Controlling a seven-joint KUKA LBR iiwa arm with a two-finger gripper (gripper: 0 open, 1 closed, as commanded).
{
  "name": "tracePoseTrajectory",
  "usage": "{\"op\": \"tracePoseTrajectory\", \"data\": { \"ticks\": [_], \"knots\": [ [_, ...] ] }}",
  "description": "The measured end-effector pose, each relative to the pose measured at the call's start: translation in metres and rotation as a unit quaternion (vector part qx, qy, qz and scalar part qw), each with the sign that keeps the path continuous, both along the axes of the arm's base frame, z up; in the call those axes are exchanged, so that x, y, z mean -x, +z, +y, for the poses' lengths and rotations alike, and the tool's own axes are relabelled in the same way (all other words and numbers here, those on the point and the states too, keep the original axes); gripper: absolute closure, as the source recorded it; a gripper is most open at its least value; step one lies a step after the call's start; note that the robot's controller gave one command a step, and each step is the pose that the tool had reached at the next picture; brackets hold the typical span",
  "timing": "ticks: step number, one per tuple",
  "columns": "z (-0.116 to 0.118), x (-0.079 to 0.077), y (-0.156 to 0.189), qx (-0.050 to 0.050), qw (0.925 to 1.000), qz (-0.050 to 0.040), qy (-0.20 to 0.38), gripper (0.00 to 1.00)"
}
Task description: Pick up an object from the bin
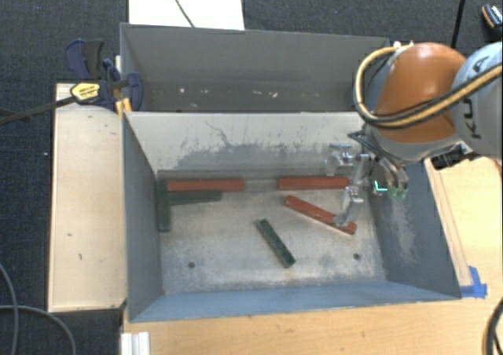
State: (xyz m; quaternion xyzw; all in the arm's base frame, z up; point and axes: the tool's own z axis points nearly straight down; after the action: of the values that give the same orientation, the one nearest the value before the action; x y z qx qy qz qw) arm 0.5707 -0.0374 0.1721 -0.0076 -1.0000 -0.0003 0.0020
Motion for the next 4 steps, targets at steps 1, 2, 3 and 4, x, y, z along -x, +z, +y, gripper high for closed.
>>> {"op": "tracePoseTrajectory", "data": {
  "ticks": [1,2,3,4],
  "knots": [
    [-0.023,0.013,-0.105,0.000,0.9957,0.0005,-0.092,0.00],
    [-0.005,0.020,-0.070,0.000,0.9963,-0.0047,-0.086,0.00],
    [-0.016,0.020,-0.072,0.000,0.9883,-0.0047,-0.152,0.00],
    [-0.012,0.024,-0.103,0.000,0.9810,-0.0005,-0.194,0.00]
  ]
}}
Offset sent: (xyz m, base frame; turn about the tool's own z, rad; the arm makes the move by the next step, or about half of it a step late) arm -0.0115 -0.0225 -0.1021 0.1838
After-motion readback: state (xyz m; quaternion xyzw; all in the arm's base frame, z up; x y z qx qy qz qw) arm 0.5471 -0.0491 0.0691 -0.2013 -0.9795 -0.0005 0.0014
